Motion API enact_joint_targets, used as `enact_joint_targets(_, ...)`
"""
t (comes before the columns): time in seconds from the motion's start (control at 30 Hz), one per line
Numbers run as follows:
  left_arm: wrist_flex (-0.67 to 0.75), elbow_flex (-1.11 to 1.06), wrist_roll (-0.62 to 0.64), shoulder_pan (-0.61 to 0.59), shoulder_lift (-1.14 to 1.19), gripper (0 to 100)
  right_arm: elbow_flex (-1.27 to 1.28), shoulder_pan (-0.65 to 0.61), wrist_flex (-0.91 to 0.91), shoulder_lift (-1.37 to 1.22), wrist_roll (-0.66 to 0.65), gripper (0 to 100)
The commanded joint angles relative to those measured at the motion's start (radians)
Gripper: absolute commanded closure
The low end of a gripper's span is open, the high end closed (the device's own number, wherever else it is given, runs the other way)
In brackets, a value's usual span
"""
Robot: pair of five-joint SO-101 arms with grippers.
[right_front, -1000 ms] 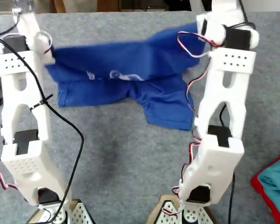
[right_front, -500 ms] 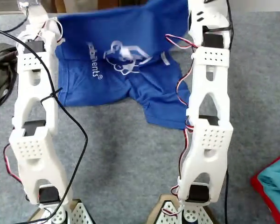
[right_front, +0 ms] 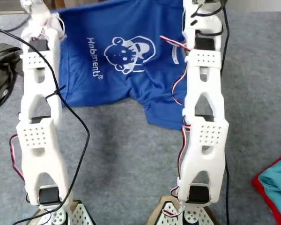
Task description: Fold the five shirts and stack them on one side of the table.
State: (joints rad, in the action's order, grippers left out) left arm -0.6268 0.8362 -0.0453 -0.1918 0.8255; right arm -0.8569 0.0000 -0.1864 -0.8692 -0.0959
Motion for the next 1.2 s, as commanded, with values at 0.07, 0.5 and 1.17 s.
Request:
enact_joint_targets(0.07,-0.124,0.064,0.003,0.002,0.047,98,-0.022,0.004,0.112,-0.041,-0.127,99.3)
enact_joint_targets(0.5,-0.456,0.152,0.003,0.0,0.054,98,-0.183,0.005,0.683,0.028,-0.19,99.3)
enact_joint_targets(1.17,-1.131,0.192,-0.229,0.097,0.059,98,-0.547,0.005,1.973,0.076,-0.192,99.2)
